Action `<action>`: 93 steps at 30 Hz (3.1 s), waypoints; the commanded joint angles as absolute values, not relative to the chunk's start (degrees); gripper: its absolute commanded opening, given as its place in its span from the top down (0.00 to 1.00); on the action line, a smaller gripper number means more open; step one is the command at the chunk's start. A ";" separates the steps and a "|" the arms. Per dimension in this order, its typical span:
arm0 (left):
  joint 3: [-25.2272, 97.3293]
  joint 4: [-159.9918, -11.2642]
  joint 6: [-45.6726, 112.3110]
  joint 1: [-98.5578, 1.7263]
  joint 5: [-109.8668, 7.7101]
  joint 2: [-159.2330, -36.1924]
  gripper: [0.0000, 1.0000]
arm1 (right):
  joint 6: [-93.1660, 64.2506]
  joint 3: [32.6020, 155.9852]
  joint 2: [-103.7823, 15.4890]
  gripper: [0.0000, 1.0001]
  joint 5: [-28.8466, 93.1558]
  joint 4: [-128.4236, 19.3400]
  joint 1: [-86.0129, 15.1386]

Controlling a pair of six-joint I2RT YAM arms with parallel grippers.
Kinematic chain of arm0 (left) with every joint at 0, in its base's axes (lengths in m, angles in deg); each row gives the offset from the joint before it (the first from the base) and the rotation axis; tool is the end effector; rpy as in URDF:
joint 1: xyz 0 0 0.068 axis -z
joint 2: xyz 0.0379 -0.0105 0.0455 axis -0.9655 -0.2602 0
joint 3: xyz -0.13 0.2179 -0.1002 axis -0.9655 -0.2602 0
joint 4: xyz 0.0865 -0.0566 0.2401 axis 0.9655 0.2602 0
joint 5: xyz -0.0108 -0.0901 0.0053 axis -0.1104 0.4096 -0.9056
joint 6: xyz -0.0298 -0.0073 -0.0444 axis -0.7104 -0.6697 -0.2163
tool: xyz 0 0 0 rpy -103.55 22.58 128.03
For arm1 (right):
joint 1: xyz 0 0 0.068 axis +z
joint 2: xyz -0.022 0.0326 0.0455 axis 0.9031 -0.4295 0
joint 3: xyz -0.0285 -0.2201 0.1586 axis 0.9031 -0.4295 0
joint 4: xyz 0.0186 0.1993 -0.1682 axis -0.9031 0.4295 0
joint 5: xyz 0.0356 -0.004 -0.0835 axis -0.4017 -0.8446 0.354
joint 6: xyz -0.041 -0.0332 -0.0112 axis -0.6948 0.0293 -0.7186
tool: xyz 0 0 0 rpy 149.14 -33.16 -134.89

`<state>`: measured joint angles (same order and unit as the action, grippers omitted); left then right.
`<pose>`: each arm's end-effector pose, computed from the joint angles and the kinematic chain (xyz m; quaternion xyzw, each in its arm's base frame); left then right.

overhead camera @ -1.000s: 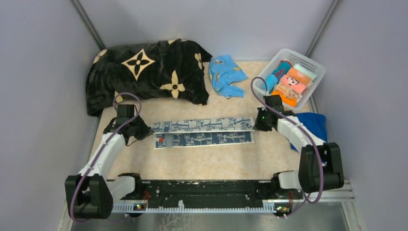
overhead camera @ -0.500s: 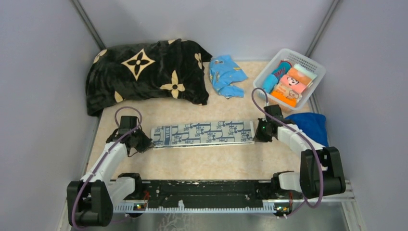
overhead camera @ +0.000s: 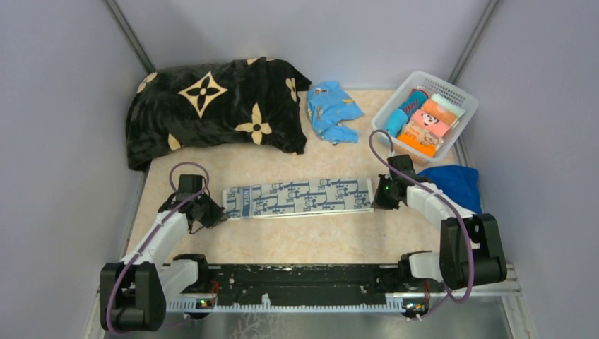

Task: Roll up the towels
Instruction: Fold the towel at the center of the board.

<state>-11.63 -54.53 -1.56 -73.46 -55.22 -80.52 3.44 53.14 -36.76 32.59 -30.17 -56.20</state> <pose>0.1681 -0.0069 0.1544 -0.3638 0.9005 -0.1276 0.2012 0.2181 0.0366 0.1601 0.1244 0.9649 0.1222 0.1963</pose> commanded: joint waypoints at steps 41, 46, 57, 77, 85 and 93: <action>-3.19 -71.03 0.42 -74.64 -54.71 -100.87 0.48 | 8.68 55.42 -51.80 0.52 14.71 -68.48 -59.18; -5.46 -69.51 -0.72 -75.27 -57.37 -100.34 0.47 | 7.99 53.77 -53.67 0.52 18.02 -66.27 -61.28; -0.96 -65.37 2.87 -75.06 -49.89 -93.22 0.31 | 0.97 58.49 -40.06 0.50 21.34 -51.01 -59.68; 13.86 -49.50 20.66 -75.07 -53.88 -79.79 0.11 | -4.74 68.60 -42.11 0.62 34.74 -31.29 -50.00; 11.22 -52.34 19.21 -75.01 -46.84 -84.01 0.11 | -2.82 70.51 -48.20 0.66 29.67 -37.54 -49.94; 13.60 -49.63 23.15 -75.02 -49.06 -83.64 0.10 | -3.26 70.28 -56.57 0.70 32.45 -38.04 -49.97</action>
<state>11.54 -50.16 20.28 -74.71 -48.73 -85.44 -3.19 68.33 -53.87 30.71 -36.85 -50.41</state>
